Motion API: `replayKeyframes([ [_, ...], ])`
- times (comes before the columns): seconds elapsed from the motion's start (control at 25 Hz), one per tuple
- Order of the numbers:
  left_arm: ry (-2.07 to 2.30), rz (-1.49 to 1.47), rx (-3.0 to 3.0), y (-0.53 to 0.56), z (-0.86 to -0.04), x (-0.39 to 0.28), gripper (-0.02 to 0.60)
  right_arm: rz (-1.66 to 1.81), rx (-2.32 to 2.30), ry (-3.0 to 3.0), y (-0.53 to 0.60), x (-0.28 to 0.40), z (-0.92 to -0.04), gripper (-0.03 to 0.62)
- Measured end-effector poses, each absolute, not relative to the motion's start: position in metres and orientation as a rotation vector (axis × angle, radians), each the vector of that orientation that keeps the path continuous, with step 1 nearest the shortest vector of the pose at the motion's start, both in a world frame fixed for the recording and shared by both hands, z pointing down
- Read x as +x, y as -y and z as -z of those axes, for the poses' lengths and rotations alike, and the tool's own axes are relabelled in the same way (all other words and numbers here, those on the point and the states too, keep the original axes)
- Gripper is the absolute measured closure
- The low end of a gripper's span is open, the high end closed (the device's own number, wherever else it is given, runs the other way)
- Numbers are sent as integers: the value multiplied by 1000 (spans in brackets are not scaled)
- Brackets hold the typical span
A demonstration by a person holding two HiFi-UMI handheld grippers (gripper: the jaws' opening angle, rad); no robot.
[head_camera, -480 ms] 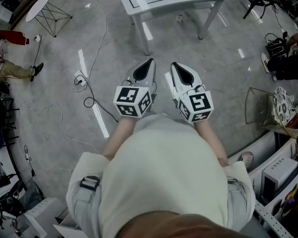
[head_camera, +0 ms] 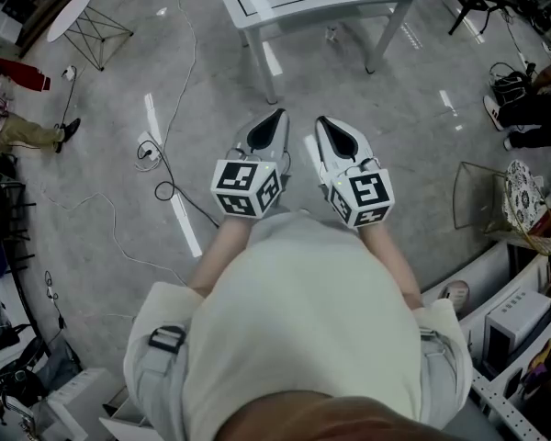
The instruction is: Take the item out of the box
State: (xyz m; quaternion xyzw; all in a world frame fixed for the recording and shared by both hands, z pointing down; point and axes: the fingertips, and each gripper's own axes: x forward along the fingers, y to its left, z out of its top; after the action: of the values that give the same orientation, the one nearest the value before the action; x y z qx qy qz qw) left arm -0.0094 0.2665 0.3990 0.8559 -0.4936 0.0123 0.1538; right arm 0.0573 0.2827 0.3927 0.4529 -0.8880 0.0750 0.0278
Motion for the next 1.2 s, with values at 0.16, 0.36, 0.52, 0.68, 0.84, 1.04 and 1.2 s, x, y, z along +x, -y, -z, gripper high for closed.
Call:
replayKeyframes([
  [0.16, 1423, -35, 2452, -268, -400, -10, 581, -254, 1410, 2753, -283, 60, -391, 597],
  [0.36, 1430, -27, 2429, -274, -402, -10, 581, -294, 1422, 2757, -285, 65, -393, 597],
  [0.52, 1430, -35, 2417, -274, -405, -10, 581, -293, 1416, 2741, -286, 64, -396, 597],
  [0.68, 1431, -41, 2407, -270, -408, -11, 581, -305, 1413, 2727, -284, 63, -402, 597],
  [0.84, 1422, -39, 2404, -257, -412, -9, 581, -318, 1415, 2719, -271, 65, -406, 597],
  [1.04, 1411, -34, 2407, -231, -414, -10, 581, -327, 1406, 2698, -246, 62, -411, 597],
  [1.2, 1412, -27, 2405, -203, -415, -14, 581, -321, 1408, 2699, -220, 60, -410, 597],
])
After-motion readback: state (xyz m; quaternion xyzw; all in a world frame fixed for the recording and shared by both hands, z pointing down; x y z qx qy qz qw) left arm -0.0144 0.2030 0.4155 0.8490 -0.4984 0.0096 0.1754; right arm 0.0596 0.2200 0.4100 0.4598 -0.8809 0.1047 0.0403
